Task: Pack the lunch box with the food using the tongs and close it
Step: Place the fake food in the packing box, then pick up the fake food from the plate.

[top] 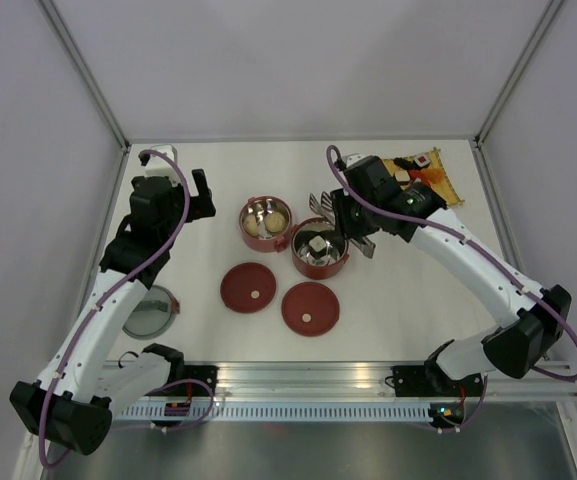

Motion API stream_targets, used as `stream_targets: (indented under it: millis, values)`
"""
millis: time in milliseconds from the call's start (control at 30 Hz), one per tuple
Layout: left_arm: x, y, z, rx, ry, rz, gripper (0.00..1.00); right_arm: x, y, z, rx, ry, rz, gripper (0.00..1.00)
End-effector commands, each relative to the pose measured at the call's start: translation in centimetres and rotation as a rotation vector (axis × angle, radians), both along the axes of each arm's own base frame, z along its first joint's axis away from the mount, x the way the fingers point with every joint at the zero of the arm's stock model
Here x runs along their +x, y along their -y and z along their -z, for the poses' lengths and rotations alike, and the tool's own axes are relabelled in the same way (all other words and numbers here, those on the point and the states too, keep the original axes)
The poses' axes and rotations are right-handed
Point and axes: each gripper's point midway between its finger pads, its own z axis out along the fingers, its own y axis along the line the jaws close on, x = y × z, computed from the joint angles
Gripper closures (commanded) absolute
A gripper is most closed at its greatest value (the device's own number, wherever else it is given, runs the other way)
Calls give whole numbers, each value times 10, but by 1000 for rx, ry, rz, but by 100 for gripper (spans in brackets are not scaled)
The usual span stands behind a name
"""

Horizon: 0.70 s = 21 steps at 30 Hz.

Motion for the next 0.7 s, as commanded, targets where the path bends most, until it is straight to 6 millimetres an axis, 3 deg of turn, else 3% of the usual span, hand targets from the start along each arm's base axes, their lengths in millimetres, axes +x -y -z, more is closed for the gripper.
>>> stream_targets:
  millis: [0, 167, 333, 467, 667]
  values:
    - [1, 5, -15, -33, 38, 19, 0, 37, 20, -18, -9, 64, 60, 55]
    - [1, 4, -16, -33, 42, 13, 0, 89, 77, -21, -18, 100, 209, 55]
    - [1, 4, -16, -33, 40, 14, 0, 125, 123, 6, -35, 69, 321, 56]
    - [1, 4, -15, -33, 38, 17, 0, 144, 161, 25, -93, 62, 431, 56]
    - [2, 4, -14, -29, 34, 18, 0, 168, 189, 42, -135, 71, 490, 57]
